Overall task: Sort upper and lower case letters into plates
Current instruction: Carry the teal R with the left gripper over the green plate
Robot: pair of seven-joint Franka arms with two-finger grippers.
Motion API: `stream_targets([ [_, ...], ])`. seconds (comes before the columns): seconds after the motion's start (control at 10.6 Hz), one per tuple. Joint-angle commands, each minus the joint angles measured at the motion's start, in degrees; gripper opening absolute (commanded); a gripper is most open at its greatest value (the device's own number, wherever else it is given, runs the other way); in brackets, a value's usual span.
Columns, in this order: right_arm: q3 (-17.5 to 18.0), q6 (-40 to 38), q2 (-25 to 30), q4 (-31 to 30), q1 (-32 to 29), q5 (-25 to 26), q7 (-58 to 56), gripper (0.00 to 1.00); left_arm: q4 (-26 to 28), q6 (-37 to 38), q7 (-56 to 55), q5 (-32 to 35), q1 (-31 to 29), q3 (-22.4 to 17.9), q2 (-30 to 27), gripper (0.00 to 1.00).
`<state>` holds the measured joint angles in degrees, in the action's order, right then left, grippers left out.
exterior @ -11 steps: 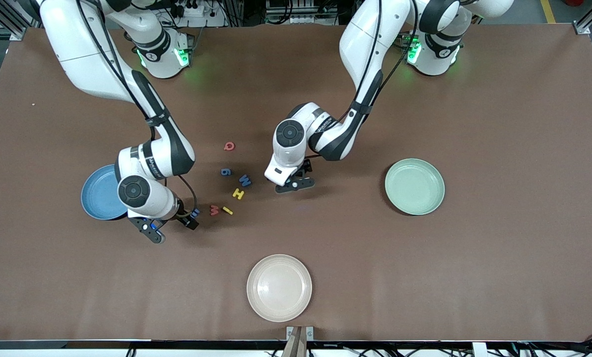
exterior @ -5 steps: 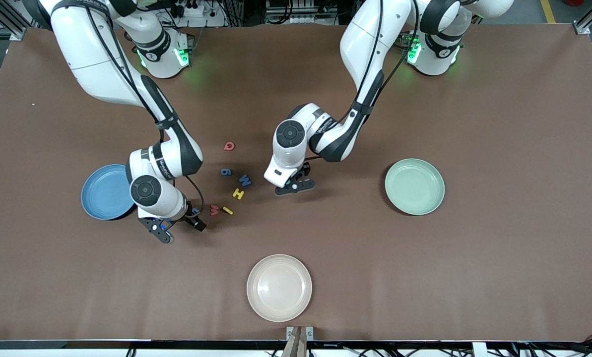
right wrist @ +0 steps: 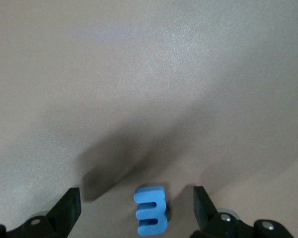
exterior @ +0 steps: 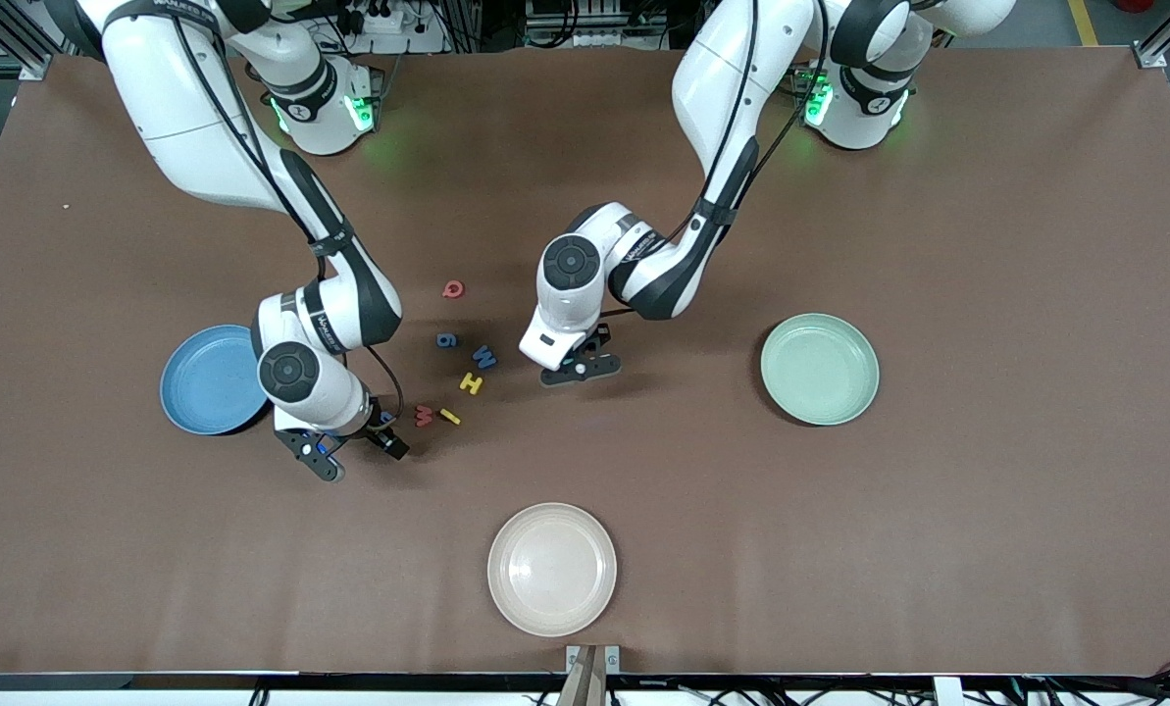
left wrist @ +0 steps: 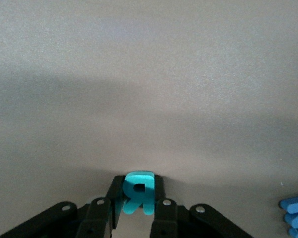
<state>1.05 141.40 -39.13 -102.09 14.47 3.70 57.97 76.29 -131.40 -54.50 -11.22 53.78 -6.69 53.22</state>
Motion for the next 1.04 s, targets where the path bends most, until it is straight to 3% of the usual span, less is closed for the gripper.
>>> stream_targets([
  [0.0, 0.09, 2.12, 3.01, -4.61, -0.23, 1.14, 0.56, 1.00, -0.71, 3.76, 2.54, 1.90, -1.04, -0.87, 0.75, 0.00],
  [0.19, 0.09, 1.25, 3.53, -4.70, -0.23, 1.14, 0.56, 1.00, -0.80, 11.47, 4.75, 1.82, -1.75, -4.19, -2.31, 0.00],
  [0.47, 0.09, -1.13, 4.77, -4.70, -0.23, 1.14, 0.21, 1.00, -0.71, 24.57, 20.18, 1.73, -4.45, -10.44, -10.13, 0.00],
  [0.76, 0.00, -0.52, 4.07, -4.70, -0.15, 1.23, 0.21, 1.00, 1.74, 35.64, 46.82, 5.48, -16.73, -10.63, -19.70, 0.00],
  [0.95, 0.00, 0.19, 3.71, -4.70, -0.06, 1.23, 0.21, 1.00, 6.82, 36.92, 61.55, 5.86, -25.88, -10.37, -23.76, 0.00],
])
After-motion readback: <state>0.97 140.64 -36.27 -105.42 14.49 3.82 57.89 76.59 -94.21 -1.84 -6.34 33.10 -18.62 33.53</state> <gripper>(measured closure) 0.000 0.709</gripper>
